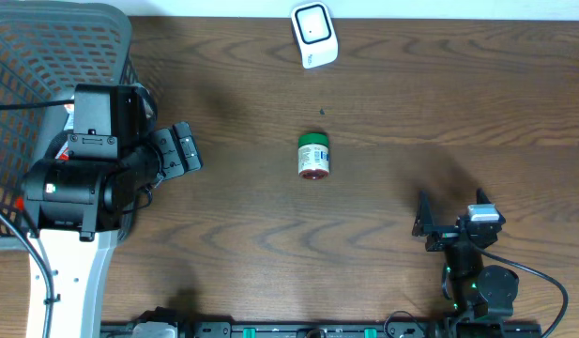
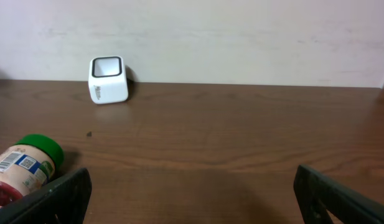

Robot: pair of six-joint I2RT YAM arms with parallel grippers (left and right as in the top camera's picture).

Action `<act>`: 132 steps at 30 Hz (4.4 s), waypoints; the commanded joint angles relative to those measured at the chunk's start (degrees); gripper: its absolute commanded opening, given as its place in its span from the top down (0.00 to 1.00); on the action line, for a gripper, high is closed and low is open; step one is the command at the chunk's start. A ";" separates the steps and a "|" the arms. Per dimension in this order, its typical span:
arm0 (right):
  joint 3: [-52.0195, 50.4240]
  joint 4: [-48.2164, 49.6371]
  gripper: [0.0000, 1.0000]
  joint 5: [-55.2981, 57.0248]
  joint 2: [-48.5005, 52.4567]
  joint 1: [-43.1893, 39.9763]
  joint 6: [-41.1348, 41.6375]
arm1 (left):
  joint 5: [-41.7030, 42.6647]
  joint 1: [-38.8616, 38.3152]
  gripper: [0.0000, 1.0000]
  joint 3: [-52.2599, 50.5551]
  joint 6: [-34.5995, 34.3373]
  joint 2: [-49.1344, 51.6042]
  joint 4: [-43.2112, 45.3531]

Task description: Scan the item barcode

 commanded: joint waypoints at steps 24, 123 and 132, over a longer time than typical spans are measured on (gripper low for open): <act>-0.09 -0.22 0.01 -0.28 -0.24 0.11 0.79 | 10.14 -0.35 0.06 -0.28 -0.55 13.22 4.61; -0.09 -0.22 0.01 -0.28 -0.24 0.11 0.79 | -0.11 -7.96 0.41 0.94 2.67 13.68 -3.56; -0.09 -0.22 0.01 -0.28 -0.24 0.11 0.79 | -0.11 -7.96 0.41 0.94 2.67 13.68 -3.56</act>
